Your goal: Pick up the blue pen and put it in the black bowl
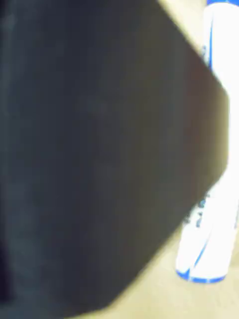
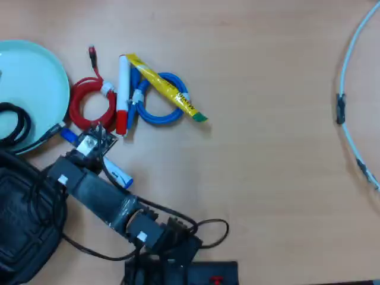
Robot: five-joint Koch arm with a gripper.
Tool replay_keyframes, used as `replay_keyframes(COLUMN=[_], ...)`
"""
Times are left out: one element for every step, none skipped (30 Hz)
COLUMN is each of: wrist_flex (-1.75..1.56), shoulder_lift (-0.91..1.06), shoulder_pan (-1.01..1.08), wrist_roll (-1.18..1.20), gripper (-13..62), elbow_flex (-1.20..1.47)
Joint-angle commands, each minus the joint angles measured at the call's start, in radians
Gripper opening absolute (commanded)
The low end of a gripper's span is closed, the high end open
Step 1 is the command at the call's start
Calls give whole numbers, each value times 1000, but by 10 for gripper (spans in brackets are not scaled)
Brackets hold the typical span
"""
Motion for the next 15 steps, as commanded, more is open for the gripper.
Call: replay_keyframes(wrist_flex=[9, 9, 8, 8, 6, 5, 3, 3, 3, 3, 2, 2, -5, -15, -28], shoulder_lift=[-5, -14, -25, -32, -38, -44, -52, -60, -69, -78, -86, -95, -98, -103, -106], shoulder_pan=[-6, -2, 0, 2, 3, 2, 3, 3, 3, 3, 3, 5, 6, 8, 9], wrist_roll=[31, 37, 44, 52, 60, 69, 75, 81, 87, 91, 92, 92, 92, 95, 100], gripper=[344, 344, 344, 344, 344, 344, 344, 344, 344, 344, 344, 344, 344, 344, 345], elbow_flex=[-83, -78, -77, -77, -77, -78, -78, -81, -84, -87, -89, -91, -91, -89, -86])
